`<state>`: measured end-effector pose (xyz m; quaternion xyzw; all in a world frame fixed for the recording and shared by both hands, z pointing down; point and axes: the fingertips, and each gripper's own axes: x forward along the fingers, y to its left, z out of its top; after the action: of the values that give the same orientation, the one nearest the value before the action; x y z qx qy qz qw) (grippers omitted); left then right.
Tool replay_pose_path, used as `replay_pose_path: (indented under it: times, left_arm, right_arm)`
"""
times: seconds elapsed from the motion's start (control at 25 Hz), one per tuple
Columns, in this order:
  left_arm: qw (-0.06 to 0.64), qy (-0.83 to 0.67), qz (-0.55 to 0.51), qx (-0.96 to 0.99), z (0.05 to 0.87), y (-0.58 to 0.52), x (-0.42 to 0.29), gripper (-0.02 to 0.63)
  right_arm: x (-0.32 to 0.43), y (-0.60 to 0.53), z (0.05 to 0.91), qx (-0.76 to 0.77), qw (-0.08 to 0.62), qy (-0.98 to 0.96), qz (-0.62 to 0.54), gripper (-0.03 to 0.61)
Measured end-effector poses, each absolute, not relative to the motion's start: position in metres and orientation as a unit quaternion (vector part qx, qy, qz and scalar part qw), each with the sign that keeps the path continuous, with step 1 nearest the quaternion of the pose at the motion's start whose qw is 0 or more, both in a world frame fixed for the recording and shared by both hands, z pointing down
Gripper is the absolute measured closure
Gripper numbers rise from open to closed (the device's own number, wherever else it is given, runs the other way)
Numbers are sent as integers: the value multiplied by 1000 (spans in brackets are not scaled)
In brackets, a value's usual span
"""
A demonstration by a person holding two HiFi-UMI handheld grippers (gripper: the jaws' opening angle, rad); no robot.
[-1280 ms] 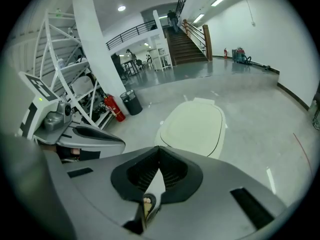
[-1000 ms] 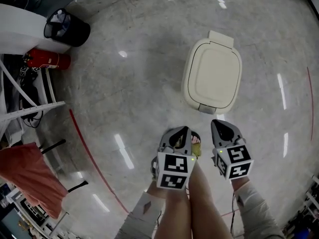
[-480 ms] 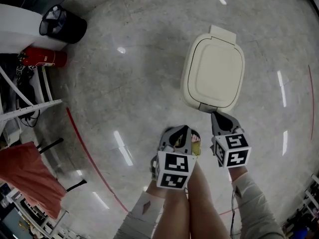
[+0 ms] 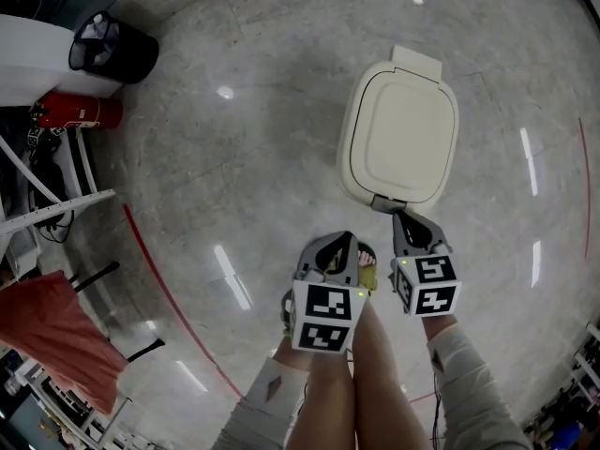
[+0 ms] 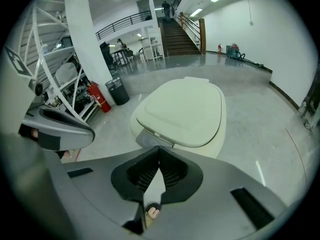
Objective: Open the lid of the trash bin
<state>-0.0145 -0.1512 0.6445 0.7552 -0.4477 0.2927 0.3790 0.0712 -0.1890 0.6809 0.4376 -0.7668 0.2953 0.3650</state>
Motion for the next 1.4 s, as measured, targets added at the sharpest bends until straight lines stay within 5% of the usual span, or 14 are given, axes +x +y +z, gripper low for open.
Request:
replay_pose_path:
  times: [1.04, 1.4]
  left_arm:
    - [365, -444, 297, 763, 620, -165, -14, 609]
    - [356, -438, 300, 769, 600, -158, -14, 609]
  right_arm:
    - [71, -193, 673, 430, 393, -753, 306, 583]
    - [66, -185, 629, 440, 351, -768, 307, 581]
